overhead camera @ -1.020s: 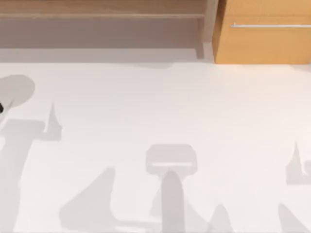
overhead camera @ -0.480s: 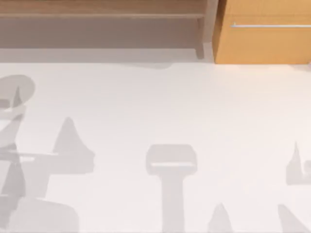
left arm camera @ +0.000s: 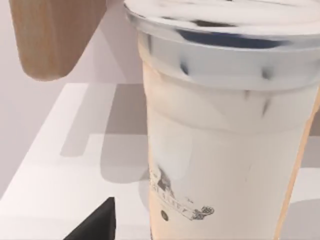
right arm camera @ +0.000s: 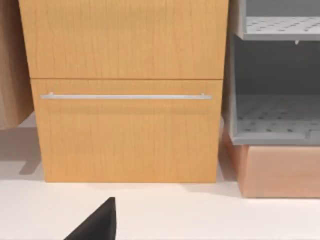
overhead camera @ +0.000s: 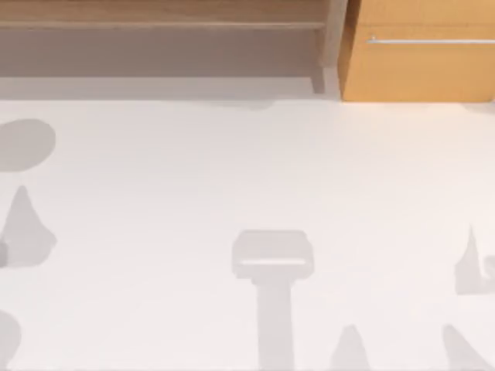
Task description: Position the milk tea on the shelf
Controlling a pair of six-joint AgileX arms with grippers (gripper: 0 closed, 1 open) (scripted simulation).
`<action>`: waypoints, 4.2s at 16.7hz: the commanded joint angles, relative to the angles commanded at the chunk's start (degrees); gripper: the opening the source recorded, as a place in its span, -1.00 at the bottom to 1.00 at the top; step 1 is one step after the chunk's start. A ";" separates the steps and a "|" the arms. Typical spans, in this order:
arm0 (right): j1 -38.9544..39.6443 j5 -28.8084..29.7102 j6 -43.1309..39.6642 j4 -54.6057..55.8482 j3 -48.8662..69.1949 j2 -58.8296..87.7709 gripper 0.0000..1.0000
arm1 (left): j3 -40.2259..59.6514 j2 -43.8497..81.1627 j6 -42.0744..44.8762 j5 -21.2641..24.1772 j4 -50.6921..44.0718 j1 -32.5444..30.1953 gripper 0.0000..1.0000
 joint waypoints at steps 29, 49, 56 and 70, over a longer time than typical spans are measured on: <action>0.00 0.00 0.00 0.00 0.00 0.00 1.00 | 17.13 9.00 -1.10 -7.12 -7.47 -7.31 -0.36; 0.00 0.00 0.00 0.00 0.00 0.00 1.00 | 16.97 6.79 -1.01 -7.14 -9.45 -7.20 -1.00; 0.00 0.00 0.00 0.00 0.00 0.00 1.00 | 17.78 5.56 -1.18 -6.93 -9.04 -7.19 -1.00; 0.00 0.00 0.00 0.00 0.00 0.00 1.00 | 21.83 -11.57 -7.16 -6.98 -21.38 -11.30 -1.00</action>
